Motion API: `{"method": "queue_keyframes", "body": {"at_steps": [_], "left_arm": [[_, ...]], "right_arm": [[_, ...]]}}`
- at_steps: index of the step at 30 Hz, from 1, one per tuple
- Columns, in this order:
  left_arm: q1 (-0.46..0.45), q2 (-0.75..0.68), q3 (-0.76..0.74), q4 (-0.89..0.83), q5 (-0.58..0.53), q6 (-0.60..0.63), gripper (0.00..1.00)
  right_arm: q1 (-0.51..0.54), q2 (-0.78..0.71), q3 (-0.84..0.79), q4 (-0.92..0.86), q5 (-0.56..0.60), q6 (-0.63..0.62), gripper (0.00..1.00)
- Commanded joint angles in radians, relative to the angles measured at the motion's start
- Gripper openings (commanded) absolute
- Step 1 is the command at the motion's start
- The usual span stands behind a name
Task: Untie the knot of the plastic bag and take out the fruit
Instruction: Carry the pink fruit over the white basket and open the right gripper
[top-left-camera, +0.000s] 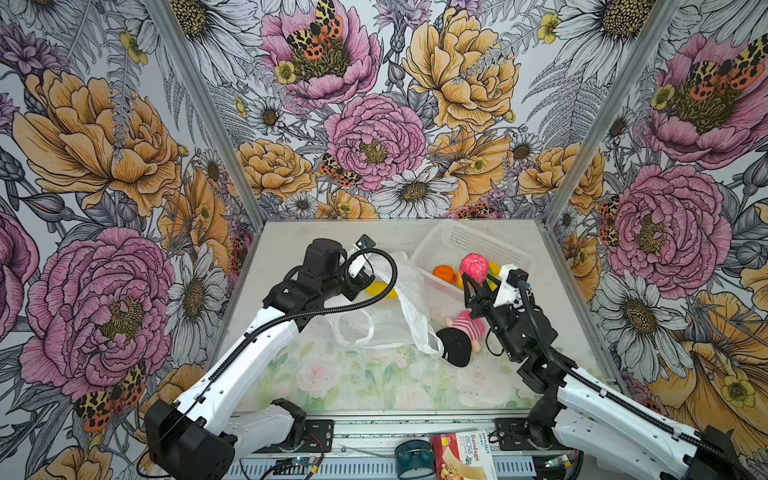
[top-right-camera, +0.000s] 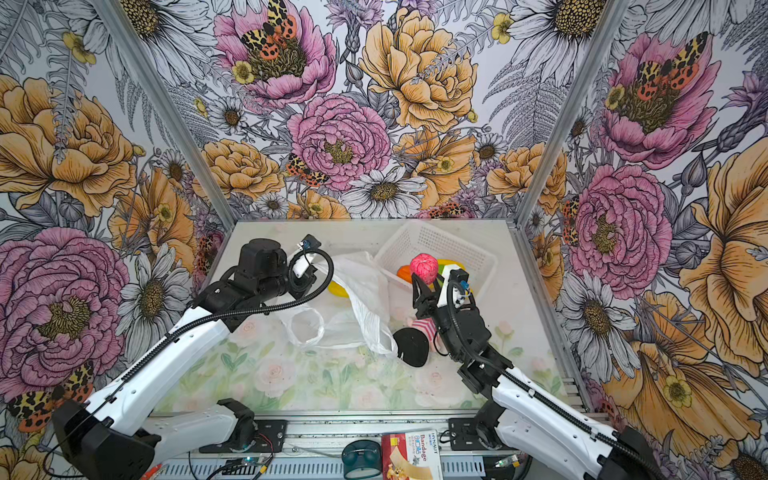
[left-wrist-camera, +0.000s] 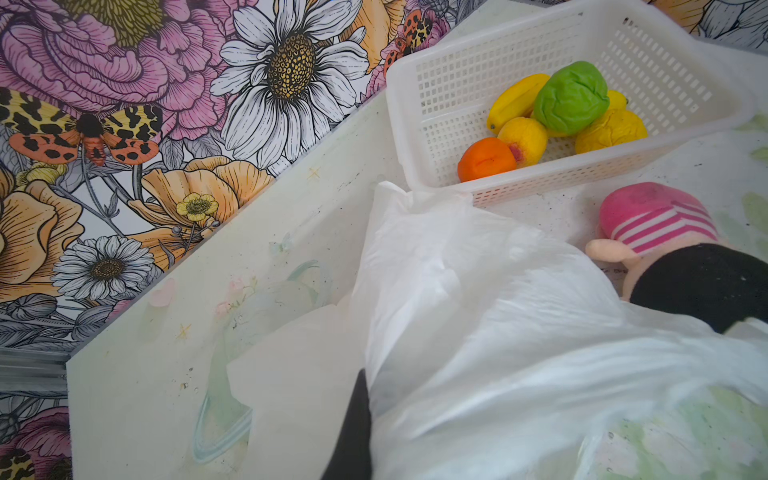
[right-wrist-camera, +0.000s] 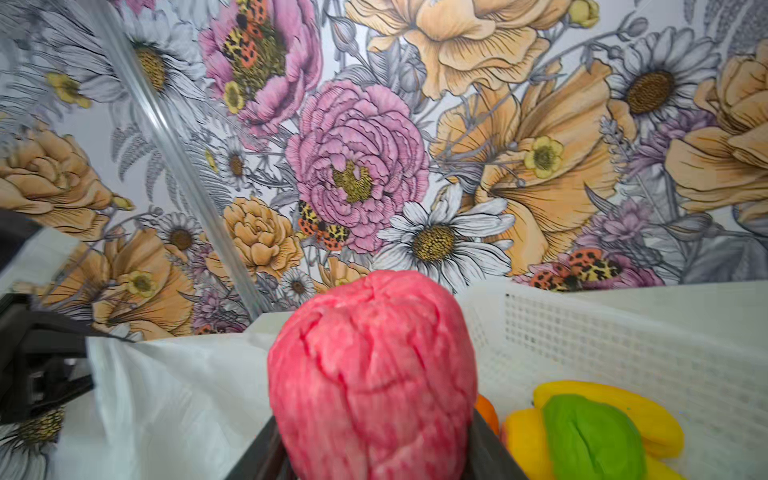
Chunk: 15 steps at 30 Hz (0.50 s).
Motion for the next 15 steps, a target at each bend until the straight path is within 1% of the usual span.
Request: {"method": "queue_keyframes", "body": {"at_steps": [1,3,6,8,15], "left_arm": [[0.008,0.011,0.019,0.019,0.001,-0.011,0.00],[0.007,0.011,0.019,0.018,0.000,-0.011,0.00],[0.008,0.010,0.018,0.019,-0.005,-0.010,0.00],[0.008,0.009,0.019,0.018,-0.005,-0.008,0.00],[0.010,0.013,0.016,0.019,-0.005,-0.008,0.00]], "right_arm": [[-0.119,0.067,0.075,-0.147,-0.188,0.144,0.21],[-0.198,0.134,0.115,-0.202,-0.246,0.163,0.20],[-0.282,0.215,0.148,-0.268,-0.257,0.191,0.18],[-0.326,0.251,0.154,-0.280,-0.268,0.196,0.18],[-0.402,0.343,0.167,-0.295,-0.274,0.208,0.16]]}}
